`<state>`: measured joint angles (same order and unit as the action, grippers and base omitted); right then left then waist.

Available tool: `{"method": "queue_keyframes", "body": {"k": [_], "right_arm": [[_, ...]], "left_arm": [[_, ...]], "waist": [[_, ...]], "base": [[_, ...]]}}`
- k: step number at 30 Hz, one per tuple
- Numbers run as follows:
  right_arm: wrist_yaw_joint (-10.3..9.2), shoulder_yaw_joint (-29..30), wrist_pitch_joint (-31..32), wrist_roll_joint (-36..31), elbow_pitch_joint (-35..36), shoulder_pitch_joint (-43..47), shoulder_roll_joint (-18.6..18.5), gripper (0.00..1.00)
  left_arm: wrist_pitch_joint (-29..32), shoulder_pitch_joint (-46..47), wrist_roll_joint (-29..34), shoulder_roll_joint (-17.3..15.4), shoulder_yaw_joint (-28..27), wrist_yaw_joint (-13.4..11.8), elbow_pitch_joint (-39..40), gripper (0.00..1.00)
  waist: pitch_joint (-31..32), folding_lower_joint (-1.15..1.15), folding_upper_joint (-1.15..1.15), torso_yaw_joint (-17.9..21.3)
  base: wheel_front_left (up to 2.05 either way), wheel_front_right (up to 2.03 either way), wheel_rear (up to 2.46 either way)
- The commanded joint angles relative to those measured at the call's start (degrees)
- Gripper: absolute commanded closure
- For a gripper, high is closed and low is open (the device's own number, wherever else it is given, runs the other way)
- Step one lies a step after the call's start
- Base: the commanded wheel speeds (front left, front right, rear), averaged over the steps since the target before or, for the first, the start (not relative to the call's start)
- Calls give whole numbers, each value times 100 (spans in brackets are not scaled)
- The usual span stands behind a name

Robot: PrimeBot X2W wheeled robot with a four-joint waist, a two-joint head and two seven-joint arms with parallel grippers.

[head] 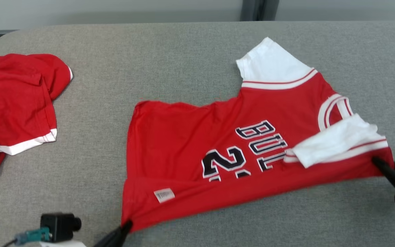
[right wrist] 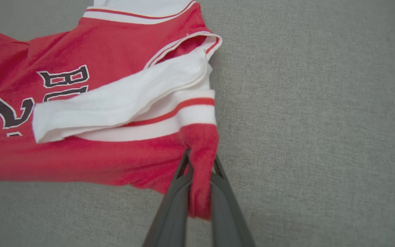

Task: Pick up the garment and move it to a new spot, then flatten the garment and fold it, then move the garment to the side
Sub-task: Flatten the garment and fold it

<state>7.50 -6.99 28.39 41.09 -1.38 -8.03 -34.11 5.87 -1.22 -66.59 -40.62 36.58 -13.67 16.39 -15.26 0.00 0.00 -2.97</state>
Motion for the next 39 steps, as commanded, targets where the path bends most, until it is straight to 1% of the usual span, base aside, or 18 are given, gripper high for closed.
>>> {"method": "queue_keyframes", "body": {"k": [1,3,5,8,9,10,11,13,15,17,20,22,25,28,31,35,39], "right_arm": [[-1,45,55,60,38,151,-61,100],[-1,139,136,158,202,453,-131,100],[-1,285,197,245,316,754,-180,100],[-1,475,120,246,386,1056,-127,99],[-1,538,55,182,372,1101,-81,42],[-1,545,35,129,347,1164,-60,0],[-1,507,47,72,350,1206,-68,0],[0,599,-7,46,462,1173,-115,0],[-1,724,-66,-6,643,1043,-248,0],[1,798,-84,7,875,789,-315,0],[0,749,12,-75,1070,108,-410,0],[0,567,107,-168,1053,-527,-367,0],[0,196,313,-407,771,-1554,-232,0],[0,-261,453,-702,267,-2583,-39,0],[-1,-666,402,-1011,-387,-3430,111,0],[-1,-1021,247,-1258,-1321,-4183,294,0],[-1,-1350,116,-1262,-2009,-4550,397,0]], "left_arm": [[1,-113,-11,-34,28,-21,48,100],[-29,-314,-35,-12,111,-84,203,100],[-101,-499,-73,93,190,-118,298,100],[-201,-660,-116,261,277,-154,222,100],[-256,-674,-83,322,276,-198,139,88],[-291,-658,-39,379,283,-241,47,24],[-310,-614,28,394,303,-297,-40,0],[-401,-550,64,411,220,-372,-78,0],[-455,-532,172,172,74,-451,24,0],[-529,-450,204,10,-147,-546,222,0],[-434,-124,212,-201,-410,-556,520,0],[-252,319,295,-263,-473,-524,589,0],[121,1168,354,-44,-395,-444,400,0],[521,2091,586,232,-146,-343,-70,0],[816,2819,756,606,139,-170,-527,0],[1025,3449,793,1009,359,75,-1012,0],[1145,3848,934,1270,580,242,-1404,0]], "waist": [[23,0,0,14],[29,0,0,24],[12,0,0,28],[-47,0,0,38],[-63,0,0,39],[-79,0,0,34],[-94,0,0,27],[-122,0,0,-8],[-158,0,0,-17],[-222,0,0,-5],[-388,0,0,-7],[-550,0,0,-35],[-883,0,0,-148],[-1235,0,0,-299],[-1511,0,0,-487],[-1667,0,0,-731],[-1758,0,0,-910]], "base": [[0,0,0],[0,0,0],[0,0,0],[0,0,0],[0,0,0],[0,0,0],[0,0,0],[0,0,0],[0,0,0],[0,0,0],[0,0,0],[0,0,0],[0,0,0],[0,0,0],[0,0,0],[0,0,0],[0,0,0]]}}
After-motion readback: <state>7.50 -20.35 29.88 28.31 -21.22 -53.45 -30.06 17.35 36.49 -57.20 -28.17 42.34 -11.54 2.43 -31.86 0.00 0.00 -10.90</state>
